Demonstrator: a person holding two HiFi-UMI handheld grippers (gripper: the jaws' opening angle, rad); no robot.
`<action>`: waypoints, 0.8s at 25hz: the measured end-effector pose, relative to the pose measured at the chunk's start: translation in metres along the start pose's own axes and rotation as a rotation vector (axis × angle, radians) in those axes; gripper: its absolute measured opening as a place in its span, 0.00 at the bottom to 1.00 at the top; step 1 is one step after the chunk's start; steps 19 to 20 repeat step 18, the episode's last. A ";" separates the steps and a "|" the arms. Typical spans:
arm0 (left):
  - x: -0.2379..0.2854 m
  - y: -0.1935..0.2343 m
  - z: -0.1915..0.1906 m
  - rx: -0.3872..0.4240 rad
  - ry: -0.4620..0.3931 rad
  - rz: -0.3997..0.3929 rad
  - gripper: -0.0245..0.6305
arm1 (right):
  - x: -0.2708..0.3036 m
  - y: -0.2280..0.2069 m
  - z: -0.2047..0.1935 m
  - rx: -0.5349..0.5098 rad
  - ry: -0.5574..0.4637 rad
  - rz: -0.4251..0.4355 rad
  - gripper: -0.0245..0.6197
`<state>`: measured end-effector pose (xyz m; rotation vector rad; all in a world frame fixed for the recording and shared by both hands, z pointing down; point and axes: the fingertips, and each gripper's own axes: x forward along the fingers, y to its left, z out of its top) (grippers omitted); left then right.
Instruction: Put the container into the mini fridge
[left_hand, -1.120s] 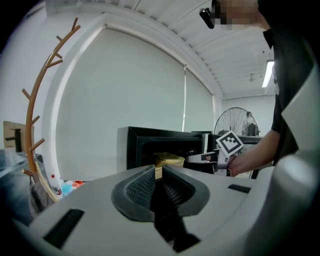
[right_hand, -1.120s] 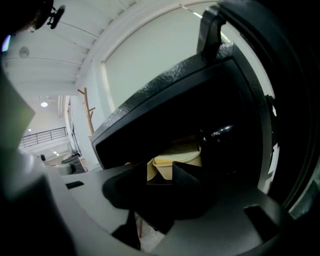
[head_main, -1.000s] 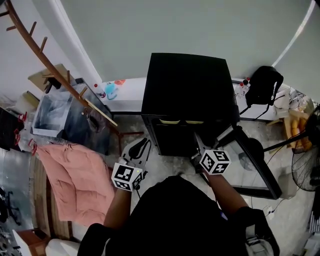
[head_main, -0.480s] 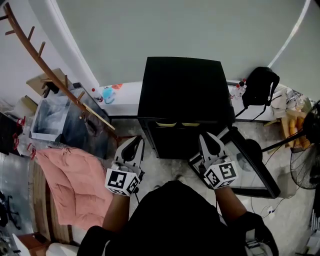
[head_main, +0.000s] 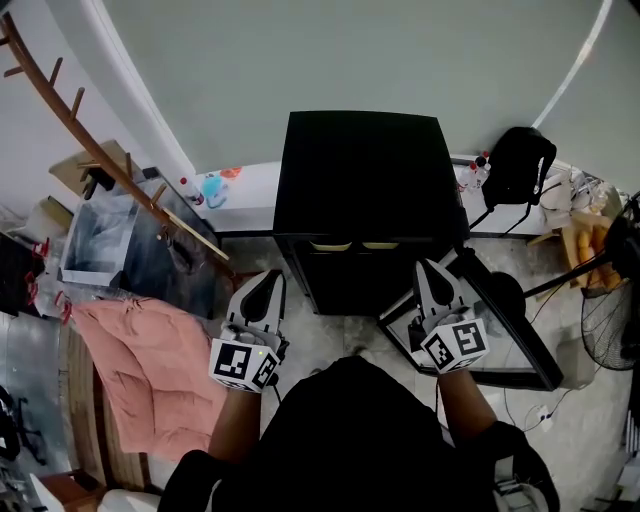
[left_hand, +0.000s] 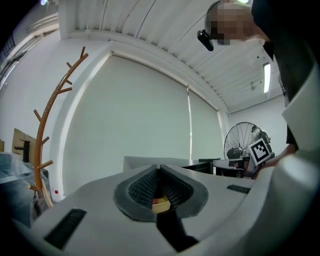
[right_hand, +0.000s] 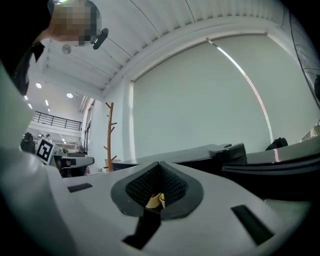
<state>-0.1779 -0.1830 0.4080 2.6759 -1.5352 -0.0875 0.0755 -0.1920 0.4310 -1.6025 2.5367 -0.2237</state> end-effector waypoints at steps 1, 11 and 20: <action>-0.001 0.002 0.002 -0.011 -0.008 0.004 0.09 | 0.001 -0.001 0.000 0.005 0.003 -0.001 0.09; 0.000 0.004 -0.002 0.030 0.004 0.008 0.08 | 0.009 -0.004 -0.001 0.055 0.000 0.002 0.09; 0.003 0.003 -0.004 0.023 0.024 -0.009 0.08 | 0.019 0.004 0.000 0.039 -0.008 0.027 0.09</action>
